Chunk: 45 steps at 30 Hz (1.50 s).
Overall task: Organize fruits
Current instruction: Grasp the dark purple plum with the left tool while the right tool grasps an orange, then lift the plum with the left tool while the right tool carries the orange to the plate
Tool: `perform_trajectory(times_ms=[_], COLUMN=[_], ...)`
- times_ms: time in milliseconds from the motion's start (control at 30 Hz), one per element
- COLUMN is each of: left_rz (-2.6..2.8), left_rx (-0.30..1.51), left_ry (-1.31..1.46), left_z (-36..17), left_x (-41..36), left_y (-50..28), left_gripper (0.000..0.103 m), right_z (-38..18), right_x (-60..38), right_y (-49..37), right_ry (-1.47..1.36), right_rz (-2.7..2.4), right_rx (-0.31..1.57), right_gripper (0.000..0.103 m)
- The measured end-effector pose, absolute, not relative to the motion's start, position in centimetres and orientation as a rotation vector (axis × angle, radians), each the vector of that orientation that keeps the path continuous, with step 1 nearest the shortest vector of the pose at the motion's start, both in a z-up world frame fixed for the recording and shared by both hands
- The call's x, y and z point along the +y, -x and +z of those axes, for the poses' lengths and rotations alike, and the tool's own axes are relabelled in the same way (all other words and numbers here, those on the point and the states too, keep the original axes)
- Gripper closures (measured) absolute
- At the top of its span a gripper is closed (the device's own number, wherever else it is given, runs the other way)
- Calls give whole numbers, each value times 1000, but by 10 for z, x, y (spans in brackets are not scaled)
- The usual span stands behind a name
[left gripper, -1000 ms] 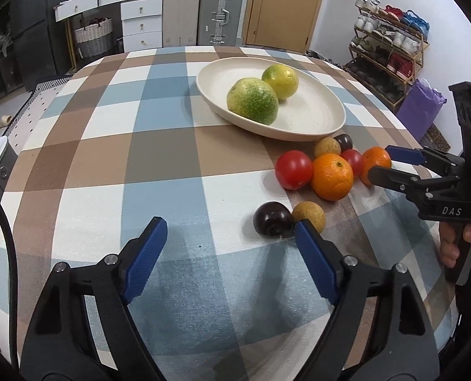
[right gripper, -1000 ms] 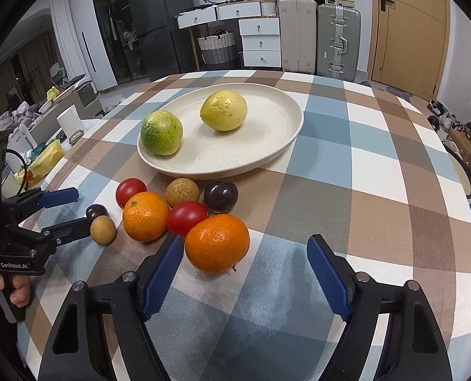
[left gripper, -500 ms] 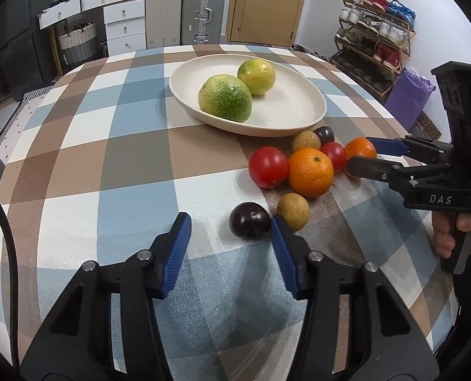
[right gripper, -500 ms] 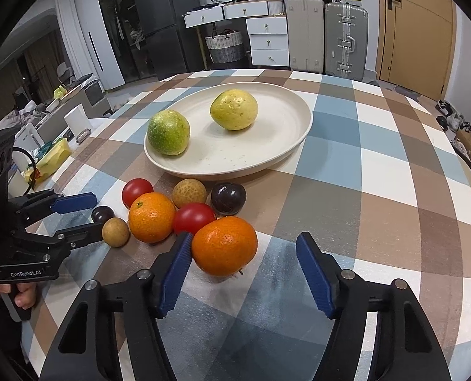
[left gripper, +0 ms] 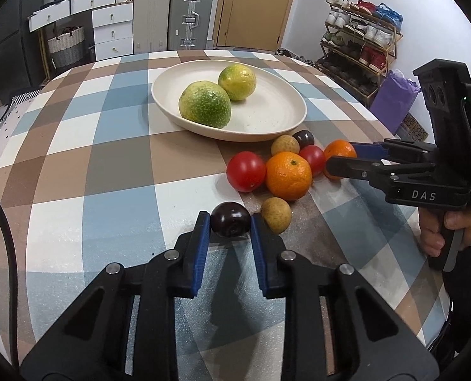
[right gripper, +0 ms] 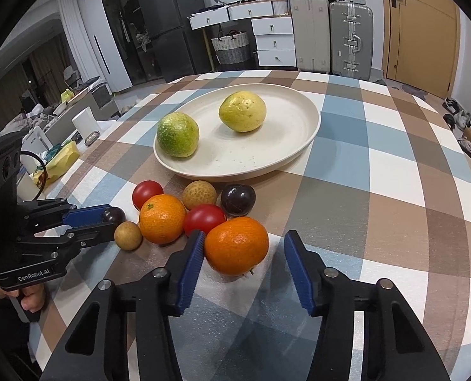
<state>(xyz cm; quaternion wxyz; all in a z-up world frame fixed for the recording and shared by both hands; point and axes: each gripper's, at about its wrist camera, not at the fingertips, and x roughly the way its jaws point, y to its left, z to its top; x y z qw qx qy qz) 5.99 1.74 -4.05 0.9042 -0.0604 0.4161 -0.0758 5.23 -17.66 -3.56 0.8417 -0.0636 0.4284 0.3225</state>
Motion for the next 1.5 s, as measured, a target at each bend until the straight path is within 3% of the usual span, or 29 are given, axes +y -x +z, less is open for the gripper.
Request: perform_trajectory(times_ms=[100,200,867,1500], left_rz=[-147,-137,-128,-114], left_rx=[848,839,729,703], left_ry=[139,153,156,147], left_z=[-39,-37,-6,7], left_x=[22,26,21,18], left_y=[-58,-57,-50,-91], left_gripper=[80,80,80,80], right_z=[-34,-34,-8,13], right_x=[-175,-173,-183,-178], right_y=[-50,-48,-44,-60], right_ry=[136,154,96,78], right_rz=[697,692,709,733], right_rx=[902,894,769,702], right_gripper=[61,62,63,63])
